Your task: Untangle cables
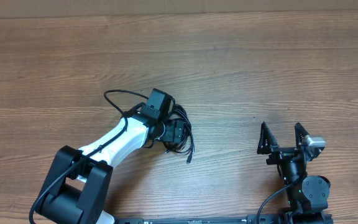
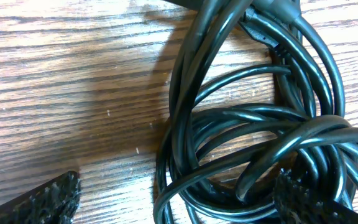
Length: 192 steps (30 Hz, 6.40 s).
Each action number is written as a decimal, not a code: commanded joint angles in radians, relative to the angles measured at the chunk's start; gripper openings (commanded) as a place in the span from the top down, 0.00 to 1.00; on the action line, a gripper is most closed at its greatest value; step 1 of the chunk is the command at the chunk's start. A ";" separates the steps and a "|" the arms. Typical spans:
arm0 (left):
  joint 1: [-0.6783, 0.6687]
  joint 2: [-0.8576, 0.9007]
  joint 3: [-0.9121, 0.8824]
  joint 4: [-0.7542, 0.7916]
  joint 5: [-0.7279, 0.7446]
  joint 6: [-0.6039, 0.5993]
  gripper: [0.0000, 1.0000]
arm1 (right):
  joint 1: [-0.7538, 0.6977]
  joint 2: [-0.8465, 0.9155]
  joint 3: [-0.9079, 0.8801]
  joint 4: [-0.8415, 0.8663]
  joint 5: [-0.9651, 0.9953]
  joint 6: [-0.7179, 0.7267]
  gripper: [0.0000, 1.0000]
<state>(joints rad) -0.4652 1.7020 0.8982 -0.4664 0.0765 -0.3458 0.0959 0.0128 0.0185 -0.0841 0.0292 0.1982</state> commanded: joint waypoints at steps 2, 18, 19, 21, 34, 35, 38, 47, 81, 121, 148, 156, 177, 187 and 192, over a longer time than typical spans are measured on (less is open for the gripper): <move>-0.007 0.044 -0.013 -0.023 0.002 -0.021 0.00 | 0.000 -0.011 -0.011 0.002 -0.005 0.003 0.00; -0.007 0.044 -0.013 -0.034 -0.078 -0.013 0.00 | 0.000 -0.011 -0.011 0.002 -0.005 0.003 0.00; -0.007 0.044 -0.013 -0.034 -0.077 -0.013 0.00 | 0.000 -0.010 -0.011 0.002 -0.005 0.003 0.00; -0.007 0.044 -0.013 -0.034 -0.077 -0.013 0.00 | 0.000 -0.011 -0.011 0.002 -0.005 0.003 0.00; -0.007 0.044 -0.013 -0.076 -0.140 0.076 0.12 | 0.000 -0.011 -0.011 0.002 -0.005 0.003 0.00; -0.007 0.044 -0.013 -0.076 -0.140 0.095 0.18 | 0.000 -0.011 -0.011 0.002 -0.005 0.003 0.00; -0.006 0.044 -0.013 -0.071 -0.140 0.132 0.39 | 0.000 -0.011 -0.011 0.002 -0.005 0.003 0.00; -0.006 0.044 -0.013 -0.041 -0.140 0.167 0.96 | 0.000 -0.011 -0.011 0.002 -0.005 0.003 0.00; -0.012 0.034 0.489 -0.331 -0.113 0.887 0.96 | 0.000 -0.011 -0.010 0.079 -0.167 0.191 0.00; -0.119 0.034 0.592 -0.184 0.198 0.630 0.96 | 0.000 0.877 0.415 0.354 -0.830 0.843 0.20; -0.219 0.034 0.591 -0.145 0.008 0.732 0.96 | 0.000 1.025 0.415 0.442 -0.887 0.941 0.59; -0.264 0.034 0.591 -0.148 -0.051 0.753 0.96 | 0.000 1.025 0.414 0.411 -0.875 0.948 0.61; -0.264 0.033 0.591 -0.217 0.038 0.727 0.96 | 0.000 1.025 0.414 0.313 -0.754 0.881 0.59; -0.264 0.029 0.591 -0.208 0.135 0.727 0.96 | 0.000 1.025 0.414 0.208 -0.663 0.870 0.59; -0.264 0.029 0.591 -0.203 0.138 0.727 0.96 | 0.000 1.025 0.414 0.203 -0.654 0.867 0.59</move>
<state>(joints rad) -0.7200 1.7374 1.4570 -0.6868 0.1341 0.3920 0.0940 1.0370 0.4095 0.1295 -0.6655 1.0790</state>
